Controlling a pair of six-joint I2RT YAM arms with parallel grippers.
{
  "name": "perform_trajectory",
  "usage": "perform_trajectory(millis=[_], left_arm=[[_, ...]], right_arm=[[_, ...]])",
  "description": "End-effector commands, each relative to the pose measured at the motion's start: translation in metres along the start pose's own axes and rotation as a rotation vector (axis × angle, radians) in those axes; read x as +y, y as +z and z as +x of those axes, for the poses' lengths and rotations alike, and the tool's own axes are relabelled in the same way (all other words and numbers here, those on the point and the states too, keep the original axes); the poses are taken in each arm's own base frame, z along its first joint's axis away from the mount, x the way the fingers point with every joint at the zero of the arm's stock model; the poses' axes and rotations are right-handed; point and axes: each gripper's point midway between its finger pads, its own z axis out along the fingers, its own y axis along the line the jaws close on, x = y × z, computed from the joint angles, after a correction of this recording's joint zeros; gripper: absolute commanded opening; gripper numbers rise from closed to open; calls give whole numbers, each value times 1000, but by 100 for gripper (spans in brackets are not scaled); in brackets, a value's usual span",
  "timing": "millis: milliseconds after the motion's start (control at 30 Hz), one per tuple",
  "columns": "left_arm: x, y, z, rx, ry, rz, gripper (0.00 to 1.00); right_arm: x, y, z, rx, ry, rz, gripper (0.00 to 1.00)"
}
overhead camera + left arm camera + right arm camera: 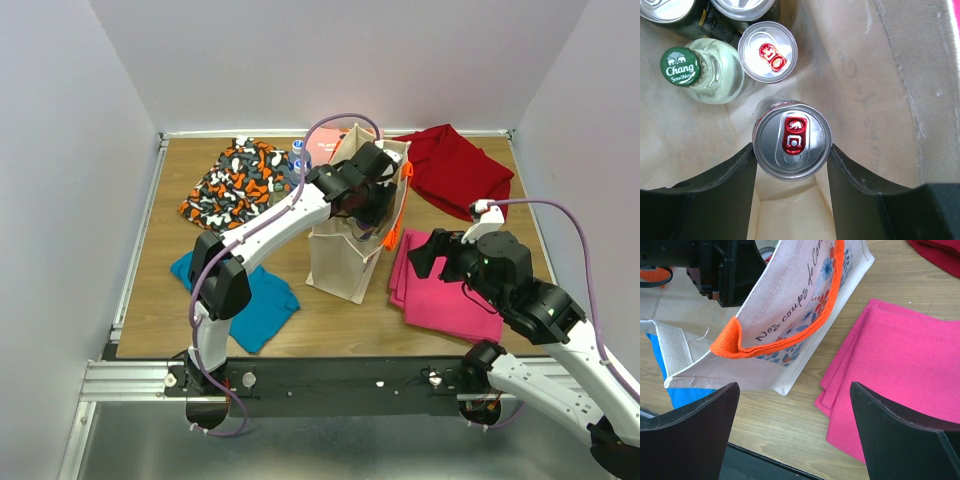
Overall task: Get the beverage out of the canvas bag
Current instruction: Take out the drink from the canvas bag.
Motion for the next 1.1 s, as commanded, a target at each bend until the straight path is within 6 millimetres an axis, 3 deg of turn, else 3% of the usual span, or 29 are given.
perform_trajectory(millis=[0, 500, 733, 1067], left_arm=[[-10, -45, -40, -137, 10, 36, 0], [-18, -78, -55, -170, 25, 84, 0], [-14, -72, -51, -177, 6, 60, 0], [-11, -80, -54, -193, -2, 65, 0]], right_arm=[[-2, 1, -2, -17, 5, 7, 100], [0, 2, -3, -20, 1, 1, 100], [0, 3, -2, -17, -3, 2, 100], [0, 3, -1, -15, -3, -2, 100]])
